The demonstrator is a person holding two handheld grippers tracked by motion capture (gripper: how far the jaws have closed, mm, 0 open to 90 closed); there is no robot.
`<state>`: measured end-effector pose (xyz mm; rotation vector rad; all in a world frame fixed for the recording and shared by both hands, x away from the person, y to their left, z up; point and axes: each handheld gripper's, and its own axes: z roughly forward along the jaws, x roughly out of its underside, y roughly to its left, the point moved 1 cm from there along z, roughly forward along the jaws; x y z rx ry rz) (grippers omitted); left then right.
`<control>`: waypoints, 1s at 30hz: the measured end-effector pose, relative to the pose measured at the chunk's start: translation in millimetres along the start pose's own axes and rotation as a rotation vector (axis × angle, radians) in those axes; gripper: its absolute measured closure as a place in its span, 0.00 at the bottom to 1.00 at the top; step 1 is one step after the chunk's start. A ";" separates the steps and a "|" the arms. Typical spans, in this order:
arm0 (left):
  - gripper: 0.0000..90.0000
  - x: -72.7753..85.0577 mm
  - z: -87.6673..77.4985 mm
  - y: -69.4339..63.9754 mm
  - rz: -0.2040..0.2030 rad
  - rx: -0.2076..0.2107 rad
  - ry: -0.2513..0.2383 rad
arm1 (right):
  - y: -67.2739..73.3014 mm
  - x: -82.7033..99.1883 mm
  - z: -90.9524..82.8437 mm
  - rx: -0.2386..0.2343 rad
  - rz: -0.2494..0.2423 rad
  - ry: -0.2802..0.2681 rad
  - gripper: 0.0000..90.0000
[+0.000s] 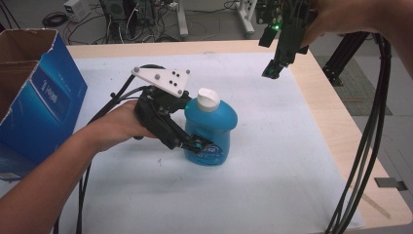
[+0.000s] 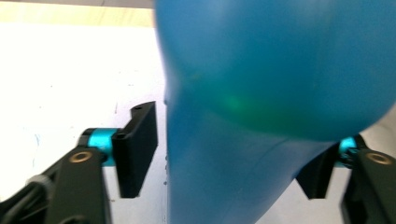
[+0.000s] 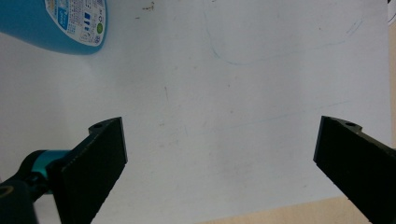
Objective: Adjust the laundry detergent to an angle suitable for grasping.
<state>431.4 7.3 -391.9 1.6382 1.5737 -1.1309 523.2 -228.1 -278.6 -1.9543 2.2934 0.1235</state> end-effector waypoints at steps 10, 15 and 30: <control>0.18 -2.3 -10.1 -2.6 -0.092 -0.033 -0.014 | 2.3 -2.6 -1.5 0.012 -0.008 -0.007 0.02; 0.18 -5.9 -10.7 -5.7 -0.131 -0.066 -0.002 | 3.4 -1.2 -3.5 0.020 -0.004 -0.003 0.02; 0.18 -18.5 -29.3 -21.5 -0.045 -0.088 0.032 | 9.7 4.8 -8.2 0.031 0.002 -0.002 0.02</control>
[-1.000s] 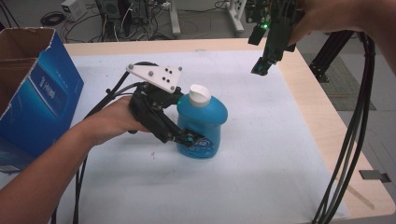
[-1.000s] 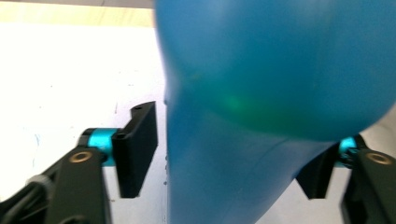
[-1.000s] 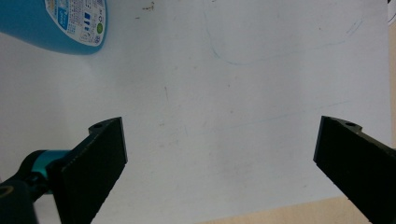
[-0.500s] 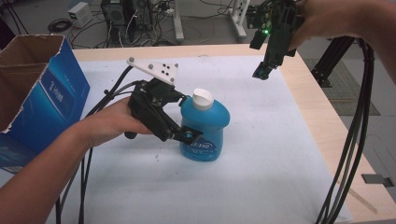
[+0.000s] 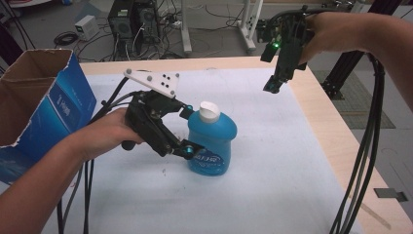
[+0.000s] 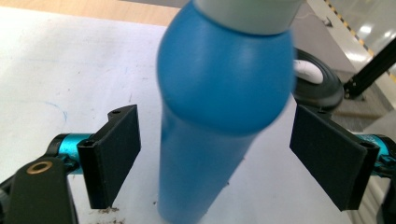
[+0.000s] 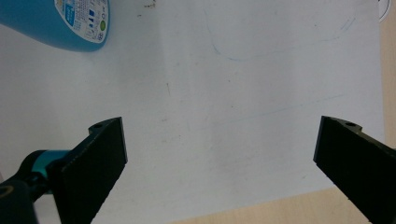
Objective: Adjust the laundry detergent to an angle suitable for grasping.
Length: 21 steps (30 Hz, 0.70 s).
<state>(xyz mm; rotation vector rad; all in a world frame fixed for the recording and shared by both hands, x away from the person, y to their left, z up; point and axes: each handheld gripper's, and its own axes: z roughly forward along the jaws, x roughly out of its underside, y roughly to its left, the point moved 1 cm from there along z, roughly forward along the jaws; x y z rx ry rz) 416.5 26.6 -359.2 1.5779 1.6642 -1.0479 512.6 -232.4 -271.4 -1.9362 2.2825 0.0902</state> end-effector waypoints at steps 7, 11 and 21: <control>0.02 -9.3 -13.9 -4.6 -0.003 -0.091 0.017 | 2.6 -0.4 -1.5 0.002 0.000 -0.012 0.02; 0.02 -18.3 -31.4 -9.7 0.025 -0.145 0.064 | 3.6 0.8 -2.1 0.000 0.001 -0.016 0.02; 0.02 -44.6 -69.3 -32.6 -0.089 -0.265 0.442 | 4.0 1.6 -4.5 0.001 -0.007 -0.035 0.02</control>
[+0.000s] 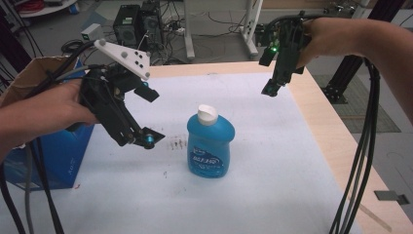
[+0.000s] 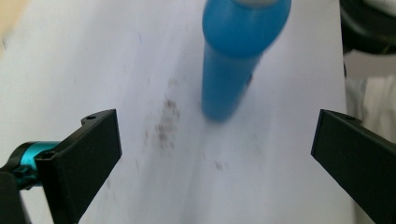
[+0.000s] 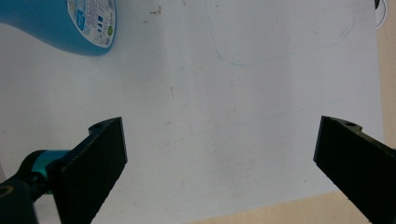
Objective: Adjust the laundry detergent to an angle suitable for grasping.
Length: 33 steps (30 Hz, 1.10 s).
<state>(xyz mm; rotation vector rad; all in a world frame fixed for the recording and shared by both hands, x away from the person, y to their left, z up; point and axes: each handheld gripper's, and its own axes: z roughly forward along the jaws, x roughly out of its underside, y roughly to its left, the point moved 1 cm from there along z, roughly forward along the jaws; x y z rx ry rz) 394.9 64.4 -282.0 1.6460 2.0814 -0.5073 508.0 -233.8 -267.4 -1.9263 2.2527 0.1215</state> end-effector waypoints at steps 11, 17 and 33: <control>0.02 17.3 -24.0 -7.6 -0.041 -0.029 0.184 | -3.9 -17.9 -1.8 -0.005 -0.036 -0.018 0.02; 0.02 19.3 -28.1 -10.4 -0.035 -0.037 0.184 | -7.9 -43.3 -12.8 0.007 -0.074 -0.022 0.02; 0.02 19.2 -23.3 -7.3 -0.049 -0.052 0.251 | -9.8 -78.2 -4.7 -0.010 -0.139 -0.027 0.02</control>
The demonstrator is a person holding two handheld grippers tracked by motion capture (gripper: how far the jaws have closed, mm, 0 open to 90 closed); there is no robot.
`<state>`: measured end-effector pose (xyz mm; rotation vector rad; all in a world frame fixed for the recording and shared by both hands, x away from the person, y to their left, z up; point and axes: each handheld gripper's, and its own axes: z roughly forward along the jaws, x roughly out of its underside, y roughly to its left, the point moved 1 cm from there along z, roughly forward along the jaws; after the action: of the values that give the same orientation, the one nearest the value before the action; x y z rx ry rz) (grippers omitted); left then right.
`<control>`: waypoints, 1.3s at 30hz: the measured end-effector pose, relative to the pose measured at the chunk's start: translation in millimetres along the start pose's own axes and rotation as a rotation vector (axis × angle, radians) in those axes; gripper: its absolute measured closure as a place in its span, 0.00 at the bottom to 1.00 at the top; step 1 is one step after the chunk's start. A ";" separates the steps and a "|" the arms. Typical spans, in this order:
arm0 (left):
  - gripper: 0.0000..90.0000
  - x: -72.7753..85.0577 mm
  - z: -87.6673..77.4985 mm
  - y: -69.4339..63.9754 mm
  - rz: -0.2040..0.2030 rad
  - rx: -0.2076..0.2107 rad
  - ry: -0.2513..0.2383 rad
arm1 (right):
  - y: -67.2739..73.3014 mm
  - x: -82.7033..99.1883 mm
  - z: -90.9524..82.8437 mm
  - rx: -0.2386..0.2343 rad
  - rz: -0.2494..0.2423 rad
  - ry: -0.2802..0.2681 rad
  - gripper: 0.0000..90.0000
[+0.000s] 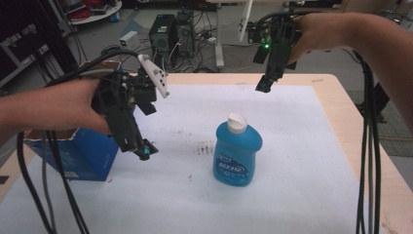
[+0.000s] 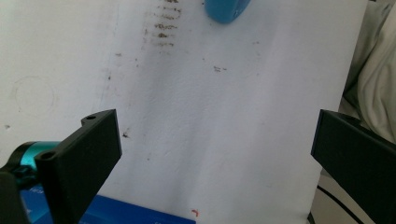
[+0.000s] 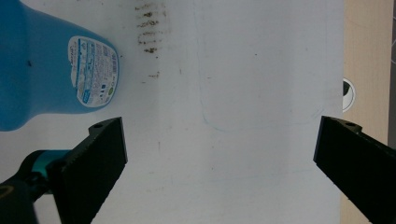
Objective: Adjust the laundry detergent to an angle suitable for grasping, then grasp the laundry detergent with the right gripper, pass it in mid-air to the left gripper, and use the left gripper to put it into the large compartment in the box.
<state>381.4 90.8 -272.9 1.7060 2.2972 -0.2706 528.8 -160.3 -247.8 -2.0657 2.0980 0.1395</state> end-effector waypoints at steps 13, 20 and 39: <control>0.02 4.3 3.8 0.6 -0.012 0.006 0.019 | 5.3 -2.7 -2.2 0.002 -0.012 0.000 0.02; 0.02 4.1 4.1 1.3 -0.016 0.004 0.013 | 7.0 -0.4 -3.7 0.006 -0.012 0.006 0.02; 0.02 4.8 7.9 0.0 0.019 0.022 0.001 | 20.7 19.6 -11.4 0.025 0.056 -0.018 0.02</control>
<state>381.0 92.8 -281.9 1.7375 2.2857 -0.2924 507.2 -181.3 -242.1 -1.9854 2.1369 0.1388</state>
